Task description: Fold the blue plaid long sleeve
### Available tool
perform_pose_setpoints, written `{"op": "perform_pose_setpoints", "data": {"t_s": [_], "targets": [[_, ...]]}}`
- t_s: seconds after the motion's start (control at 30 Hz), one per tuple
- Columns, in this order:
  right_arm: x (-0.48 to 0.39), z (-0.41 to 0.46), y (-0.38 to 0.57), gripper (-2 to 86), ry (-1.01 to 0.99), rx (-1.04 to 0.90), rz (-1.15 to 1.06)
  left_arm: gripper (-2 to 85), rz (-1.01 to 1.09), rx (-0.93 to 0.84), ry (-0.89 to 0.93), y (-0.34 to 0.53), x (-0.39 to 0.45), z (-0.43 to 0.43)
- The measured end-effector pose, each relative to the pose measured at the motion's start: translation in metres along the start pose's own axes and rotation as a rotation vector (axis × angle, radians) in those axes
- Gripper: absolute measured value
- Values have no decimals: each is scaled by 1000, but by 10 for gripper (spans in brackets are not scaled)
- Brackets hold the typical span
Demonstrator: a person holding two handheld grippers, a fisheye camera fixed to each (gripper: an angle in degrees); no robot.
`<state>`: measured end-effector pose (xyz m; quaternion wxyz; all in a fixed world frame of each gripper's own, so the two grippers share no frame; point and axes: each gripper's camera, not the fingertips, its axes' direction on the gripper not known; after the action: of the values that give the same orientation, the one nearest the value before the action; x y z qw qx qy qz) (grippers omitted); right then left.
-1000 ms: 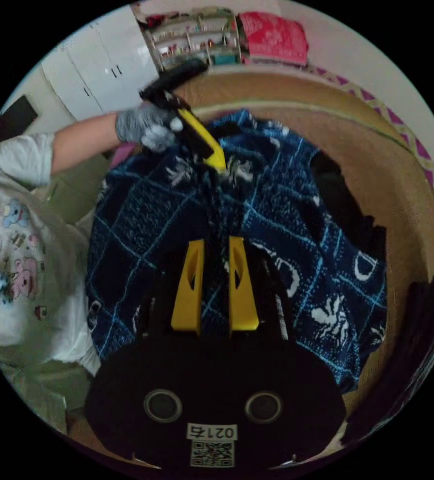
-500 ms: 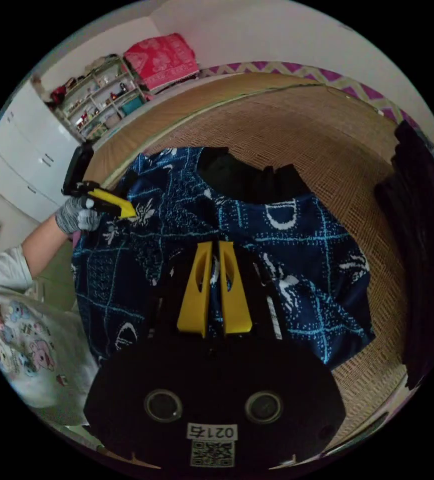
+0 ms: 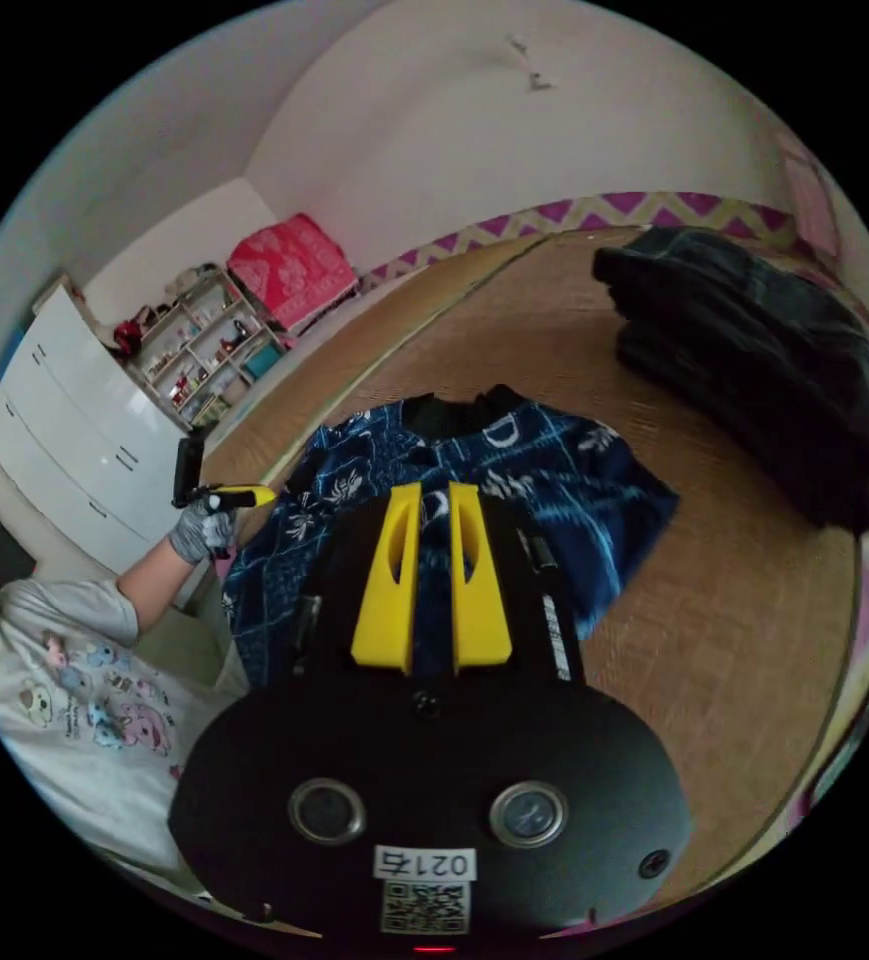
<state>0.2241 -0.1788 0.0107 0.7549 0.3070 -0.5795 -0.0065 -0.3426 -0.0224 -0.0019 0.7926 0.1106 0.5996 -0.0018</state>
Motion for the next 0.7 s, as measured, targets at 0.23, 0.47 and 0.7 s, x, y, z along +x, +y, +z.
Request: {"op": "perform_pose_setpoints", "data": {"t_s": [0.23, 0.47, 0.7], "targets": [[-59, -121, 129, 89, 95, 9, 148, 15, -143, 146, -219, 144, 74, -92], [-153, -203, 256, 92, 117, 58, 304, 49, -268, 144, -221, 265, 130, -123], [-239, -219, 358, 109, 14, -59, 183, 115, -198, 125, -190, 358, 176, -138]]}}
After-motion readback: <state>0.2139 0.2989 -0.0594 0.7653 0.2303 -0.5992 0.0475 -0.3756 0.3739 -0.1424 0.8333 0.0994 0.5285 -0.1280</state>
